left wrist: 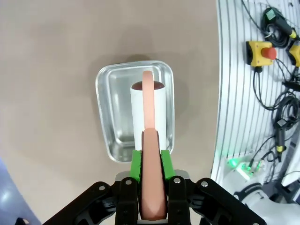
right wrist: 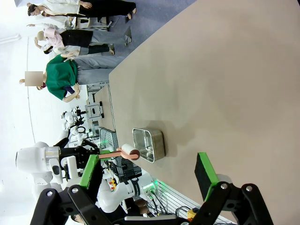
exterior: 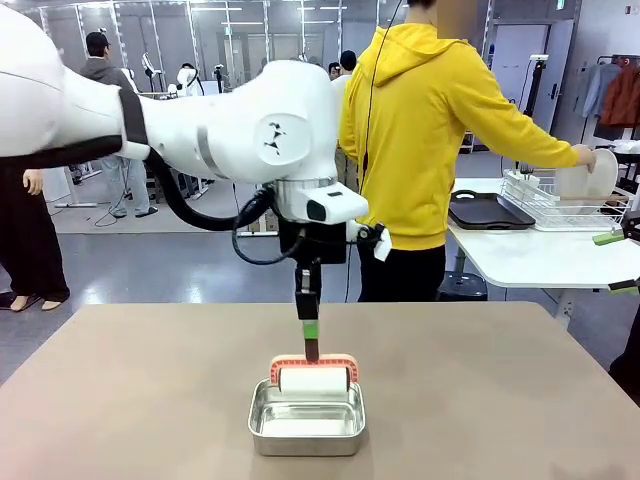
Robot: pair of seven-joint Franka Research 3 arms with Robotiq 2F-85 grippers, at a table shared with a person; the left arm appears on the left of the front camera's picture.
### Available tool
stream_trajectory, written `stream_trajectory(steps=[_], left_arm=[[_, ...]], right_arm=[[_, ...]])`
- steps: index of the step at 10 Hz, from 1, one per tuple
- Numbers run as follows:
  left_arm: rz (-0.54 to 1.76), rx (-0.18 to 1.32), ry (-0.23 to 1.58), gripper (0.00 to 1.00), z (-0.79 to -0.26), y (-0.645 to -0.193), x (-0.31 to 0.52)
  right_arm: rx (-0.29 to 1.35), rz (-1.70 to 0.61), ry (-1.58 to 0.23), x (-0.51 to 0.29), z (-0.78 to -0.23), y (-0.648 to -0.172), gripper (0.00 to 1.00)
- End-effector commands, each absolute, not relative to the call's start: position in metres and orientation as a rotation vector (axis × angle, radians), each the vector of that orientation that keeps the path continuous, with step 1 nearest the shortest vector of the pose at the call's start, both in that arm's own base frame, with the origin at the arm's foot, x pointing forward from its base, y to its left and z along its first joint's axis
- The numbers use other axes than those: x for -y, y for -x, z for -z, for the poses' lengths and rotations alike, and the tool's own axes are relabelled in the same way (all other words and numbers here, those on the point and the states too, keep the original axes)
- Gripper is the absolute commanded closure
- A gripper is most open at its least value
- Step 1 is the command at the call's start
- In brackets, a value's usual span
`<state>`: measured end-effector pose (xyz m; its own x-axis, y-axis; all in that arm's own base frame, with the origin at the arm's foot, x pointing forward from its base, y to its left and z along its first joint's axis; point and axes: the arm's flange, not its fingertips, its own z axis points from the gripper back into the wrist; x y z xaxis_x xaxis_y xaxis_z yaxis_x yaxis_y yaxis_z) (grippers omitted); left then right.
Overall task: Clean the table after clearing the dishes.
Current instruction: Place the Lint Roller back on top of the Airtight Container.
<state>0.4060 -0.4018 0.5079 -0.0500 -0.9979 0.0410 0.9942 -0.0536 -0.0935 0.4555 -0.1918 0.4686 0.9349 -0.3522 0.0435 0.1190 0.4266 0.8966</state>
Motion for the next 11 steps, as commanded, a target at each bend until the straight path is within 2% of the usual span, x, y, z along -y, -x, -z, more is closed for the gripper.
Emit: stream_trajectory(steps=[1, 4, 7, 11], left_arm=[[1.584, -0.090, 0.110, 0.79, -0.499, -0.414, 0.406], [1.563, -0.105, 0.046, 0.79, -0.473, -0.436, 0.399], [1.532, -0.110, 0.158, 0.79, -0.449, -0.456, 0.386], [1.531, -0.099, 0.142, 0.79, -0.429, -0.469, 0.386]], right_arm=[[0.236, 0.292, -1.096, 0.190, -0.471, -0.454, 0.00], [0.236, 0.292, -1.096, 0.190, -0.471, -0.454, 0.00], [0.236, 0.292, -1.096, 0.190, -0.471, -0.454, 0.00], [0.236, 0.292, -1.096, 0.190, -0.471, -0.454, 0.00]])
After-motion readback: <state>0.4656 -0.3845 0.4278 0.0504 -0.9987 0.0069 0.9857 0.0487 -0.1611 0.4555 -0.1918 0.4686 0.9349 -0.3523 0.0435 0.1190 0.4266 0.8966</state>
